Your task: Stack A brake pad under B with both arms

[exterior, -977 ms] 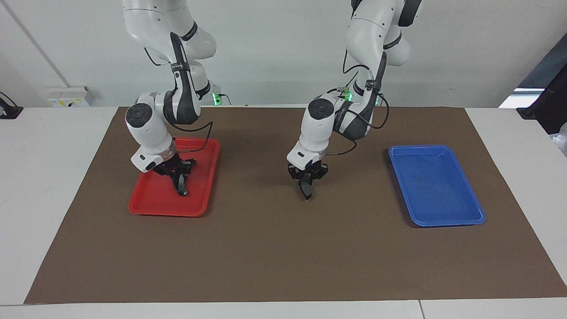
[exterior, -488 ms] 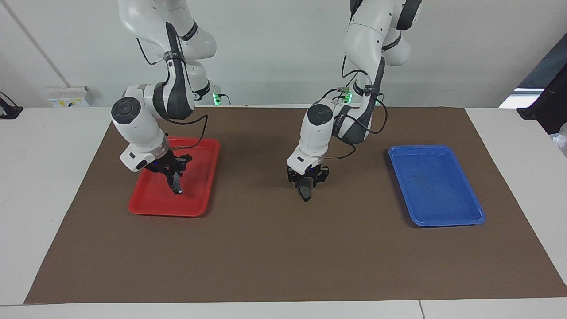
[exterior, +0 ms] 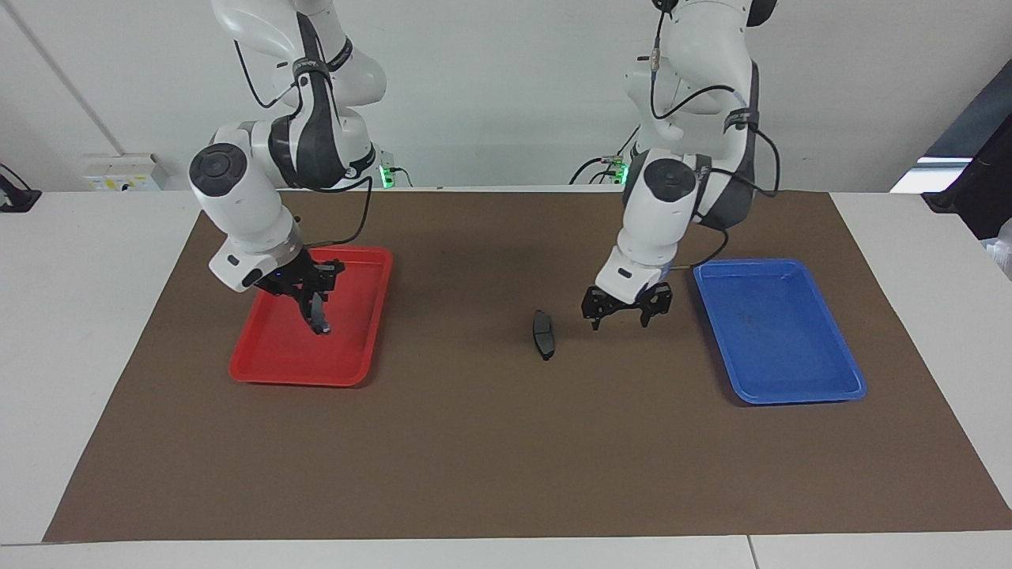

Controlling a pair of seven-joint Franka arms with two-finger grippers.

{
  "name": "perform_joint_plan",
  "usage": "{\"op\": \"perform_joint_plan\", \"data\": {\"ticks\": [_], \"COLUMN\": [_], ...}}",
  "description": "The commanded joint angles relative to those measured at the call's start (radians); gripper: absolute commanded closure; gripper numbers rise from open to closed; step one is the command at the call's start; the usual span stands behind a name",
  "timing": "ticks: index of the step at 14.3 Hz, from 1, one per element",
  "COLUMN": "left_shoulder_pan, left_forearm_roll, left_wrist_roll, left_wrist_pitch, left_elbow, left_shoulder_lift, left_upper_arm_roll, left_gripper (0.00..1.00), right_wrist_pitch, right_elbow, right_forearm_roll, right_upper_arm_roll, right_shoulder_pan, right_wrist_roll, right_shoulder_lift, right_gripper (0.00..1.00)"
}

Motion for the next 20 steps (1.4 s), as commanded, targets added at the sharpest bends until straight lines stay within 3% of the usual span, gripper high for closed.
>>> {"op": "perform_joint_plan", "data": {"ticks": [1, 4, 6, 8, 10, 11, 14, 20], "left_shoulder_pan": [0.142, 0.274, 0.352, 0.391, 0.408, 0.417, 0.417, 0.425], "left_forearm_roll": [0.016, 0.016, 0.008, 0.003, -0.001, -0.003, -0.003, -0.004], "left_wrist_roll": [0.158, 0.268, 0.326, 0.354, 0.378, 0.392, 0.394, 0.421], "left_wrist_pitch": [-0.074, -0.144, -0.185, -0.288, -0.398, -0.44, -0.491, -0.513], "left_elbow": [-0.034, -0.027, -0.016, 0.065, 0.181, 0.224, 0.263, 0.197], "left_shoulder_lift": [-0.087, -0.165, -0.221, -0.229, -0.21, -0.193, -0.191, -0.231], "left_upper_arm_roll": [-0.012, -0.012, -0.009, -0.006, -0.006, -0.006, -0.006, -0.007], "left_gripper": [0.01, 0.01, 0.01, 0.01, 0.01, 0.01, 0.01, 0.0], "right_wrist_pitch": [-0.026, -0.017, 0.026, 0.095, 0.187, 0.253, 0.29, 0.366], "right_elbow": [0.102, 0.226, 0.309, 0.38, 0.395, 0.395, 0.377, 0.331], "right_forearm_roll": [0.005, 0.006, 0.005, -0.012, -0.013, -0.015, -0.021, -0.03], "right_upper_arm_roll": [0.113, 0.116, 0.116, 0.116, 0.115, 0.115, 0.115, 0.115], "right_shoulder_pan": [0.038, 0.202, 0.288, 0.382, 0.445, 0.445, 0.448, 0.433], "right_wrist_roll": [0.154, 0.316, 0.406, 0.48, 0.521, 0.531, 0.529, 0.528], "right_shoulder_lift": [0.05, 0.145, 0.25, 0.373, 0.444, 0.458, 0.46, 0.461], "right_gripper": [1.0, 1.0, 1.0, 1.0, 1.0, 1.0, 1.0, 1.0]}}
